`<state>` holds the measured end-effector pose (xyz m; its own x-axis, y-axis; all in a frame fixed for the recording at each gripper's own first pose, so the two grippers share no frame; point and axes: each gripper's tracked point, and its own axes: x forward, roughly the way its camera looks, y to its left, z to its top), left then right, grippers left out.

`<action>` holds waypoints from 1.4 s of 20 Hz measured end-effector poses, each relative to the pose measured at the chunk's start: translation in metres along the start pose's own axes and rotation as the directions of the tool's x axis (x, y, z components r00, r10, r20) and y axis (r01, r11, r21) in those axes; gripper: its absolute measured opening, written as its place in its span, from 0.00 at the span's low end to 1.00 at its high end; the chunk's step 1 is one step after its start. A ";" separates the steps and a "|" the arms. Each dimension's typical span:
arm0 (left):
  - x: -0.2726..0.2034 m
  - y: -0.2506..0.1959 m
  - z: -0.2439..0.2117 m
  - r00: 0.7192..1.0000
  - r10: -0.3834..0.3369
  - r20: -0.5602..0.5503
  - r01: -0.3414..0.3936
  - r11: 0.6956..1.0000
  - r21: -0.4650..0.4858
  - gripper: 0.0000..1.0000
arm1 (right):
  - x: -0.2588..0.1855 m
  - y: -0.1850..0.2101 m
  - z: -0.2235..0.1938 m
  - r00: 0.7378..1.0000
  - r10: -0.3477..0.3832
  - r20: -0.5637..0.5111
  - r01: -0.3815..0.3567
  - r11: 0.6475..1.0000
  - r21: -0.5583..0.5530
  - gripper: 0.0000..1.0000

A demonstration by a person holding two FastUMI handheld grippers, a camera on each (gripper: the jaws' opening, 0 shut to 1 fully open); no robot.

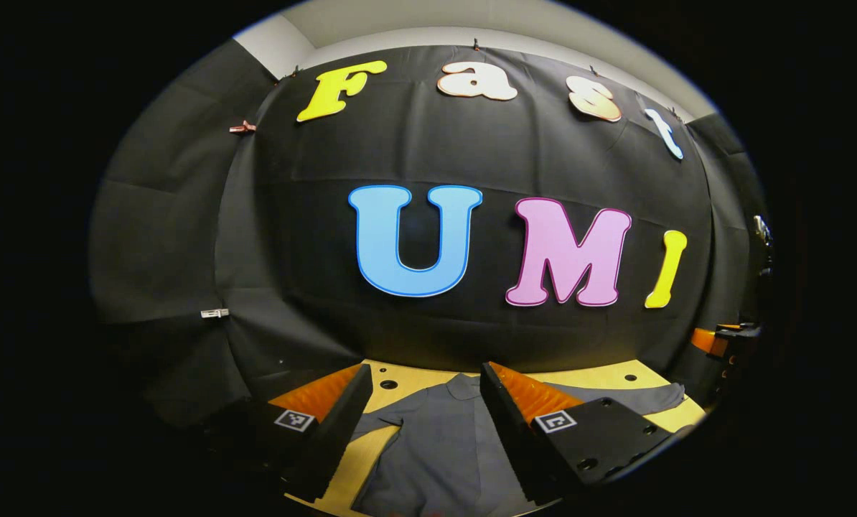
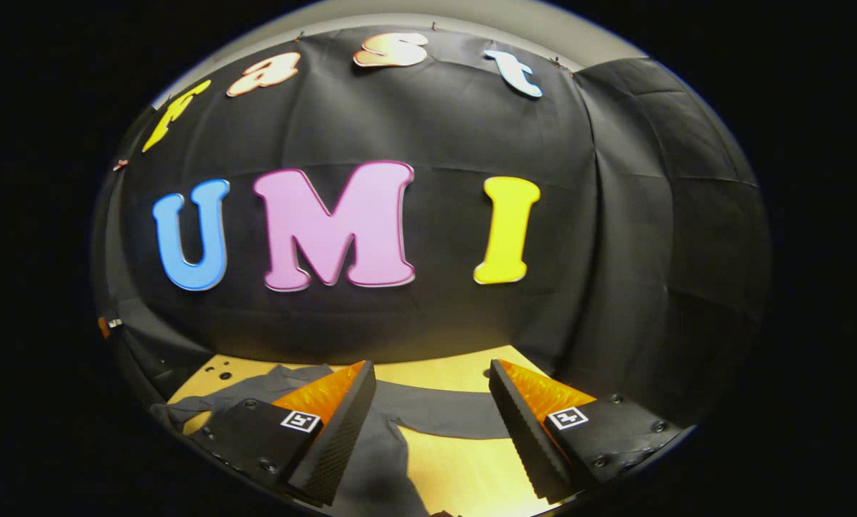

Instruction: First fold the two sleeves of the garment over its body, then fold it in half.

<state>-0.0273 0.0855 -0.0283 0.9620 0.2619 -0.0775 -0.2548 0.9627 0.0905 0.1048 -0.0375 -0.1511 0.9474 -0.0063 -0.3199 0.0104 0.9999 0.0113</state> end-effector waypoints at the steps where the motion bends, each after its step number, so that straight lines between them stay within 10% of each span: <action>1: -0.001 0.000 -0.001 1.000 0.006 -0.005 -0.006 1.000 0.001 0.95 | 0.009 -0.012 -0.008 1.000 -0.016 -0.026 0.016 1.000 0.003 0.98; 8: 0.007 -0.002 -0.022 0.994 0.084 -0.072 -0.083 0.996 0.013 0.96 | 0.070 -0.098 -0.074 0.959 -0.134 -0.251 0.156 0.985 0.071 0.98; 17: 0.016 -0.021 -0.042 0.975 0.158 -0.158 -0.160 0.987 0.006 0.95 | 0.129 -0.211 -0.182 0.836 -0.265 -0.481 0.339 0.938 0.073 0.98; 28: 0.010 -0.046 -0.060 0.956 0.178 -0.232 -0.170 0.984 0.056 0.96 | 0.183 -0.280 -0.275 0.708 -0.263 -0.655 0.445 0.886 0.126 0.99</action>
<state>-0.0120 0.0478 -0.0923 0.8516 0.4377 -0.2884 -0.4086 0.8990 0.1578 0.1870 -0.3142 -0.4735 0.4588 -0.2582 -0.8502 0.4714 0.8818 -0.0134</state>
